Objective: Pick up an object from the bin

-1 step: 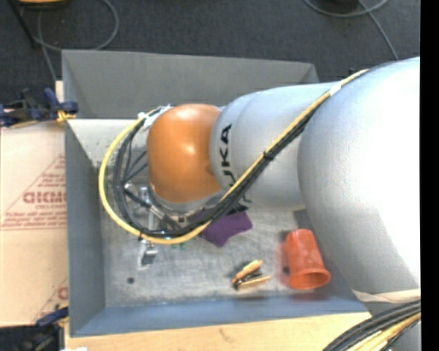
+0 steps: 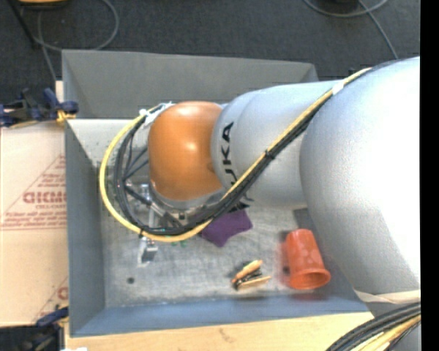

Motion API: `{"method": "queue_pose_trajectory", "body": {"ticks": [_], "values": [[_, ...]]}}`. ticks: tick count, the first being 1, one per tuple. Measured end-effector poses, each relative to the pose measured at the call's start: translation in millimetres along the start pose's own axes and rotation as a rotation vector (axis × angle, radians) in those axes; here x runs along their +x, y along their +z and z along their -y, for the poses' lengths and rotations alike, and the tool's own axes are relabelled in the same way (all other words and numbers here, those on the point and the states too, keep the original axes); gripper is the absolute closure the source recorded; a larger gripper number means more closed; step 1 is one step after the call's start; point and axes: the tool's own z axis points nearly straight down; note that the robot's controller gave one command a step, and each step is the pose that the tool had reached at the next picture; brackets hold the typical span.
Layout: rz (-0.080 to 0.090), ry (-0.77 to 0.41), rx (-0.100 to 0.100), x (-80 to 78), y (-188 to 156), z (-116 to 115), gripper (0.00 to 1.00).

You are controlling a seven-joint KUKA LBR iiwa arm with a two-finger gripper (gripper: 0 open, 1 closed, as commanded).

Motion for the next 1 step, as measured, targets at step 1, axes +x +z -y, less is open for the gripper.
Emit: {"method": "queue_pose_trajectory", "body": {"ticks": [1], "values": [[0.002,-0.038,0.000,-29.2,8.0,43.7,0.00]]}}
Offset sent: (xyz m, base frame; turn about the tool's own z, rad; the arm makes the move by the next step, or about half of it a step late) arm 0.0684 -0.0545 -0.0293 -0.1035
